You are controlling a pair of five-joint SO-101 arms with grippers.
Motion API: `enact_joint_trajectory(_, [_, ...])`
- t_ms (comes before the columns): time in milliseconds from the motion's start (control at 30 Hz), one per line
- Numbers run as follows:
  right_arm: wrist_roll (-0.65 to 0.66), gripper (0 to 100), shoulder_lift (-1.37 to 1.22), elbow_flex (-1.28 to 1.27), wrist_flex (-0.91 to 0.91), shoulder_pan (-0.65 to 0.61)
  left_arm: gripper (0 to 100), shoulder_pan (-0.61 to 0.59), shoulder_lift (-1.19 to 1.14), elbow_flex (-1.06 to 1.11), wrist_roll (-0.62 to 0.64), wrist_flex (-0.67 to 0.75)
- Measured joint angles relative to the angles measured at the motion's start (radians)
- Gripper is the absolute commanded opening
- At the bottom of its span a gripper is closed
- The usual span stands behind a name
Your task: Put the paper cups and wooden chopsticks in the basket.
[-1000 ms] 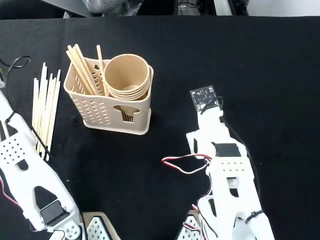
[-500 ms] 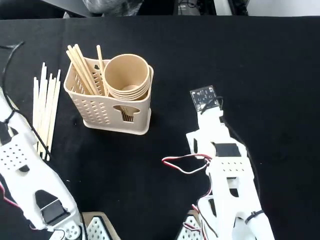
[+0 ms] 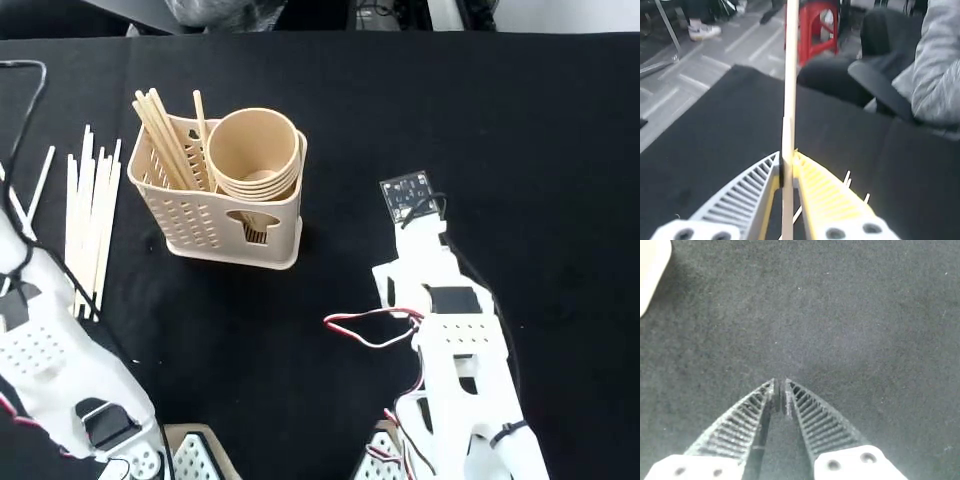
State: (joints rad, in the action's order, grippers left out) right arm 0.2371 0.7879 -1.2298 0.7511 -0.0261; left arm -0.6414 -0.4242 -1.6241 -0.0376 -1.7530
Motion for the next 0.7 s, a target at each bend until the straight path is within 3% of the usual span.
enact_joint_trajectory(233, [0.0, 2.8, 0.0, 0.0, 0.0, 0.0, 3, 0.0, 0.101, -0.002, 0.084, -0.005])
enact_joint_trajectory(500, [0.0, 2.8, 0.0, 0.0, 0.0, 0.0, 3, 0.141, 0.262, 0.014, 0.114, -0.009])
enact_joint_trajectory(700, [0.0, 2.8, 0.0, 0.0, 0.0, 0.0, 3, 0.227, 0.531, 0.333, 0.114, -0.009])
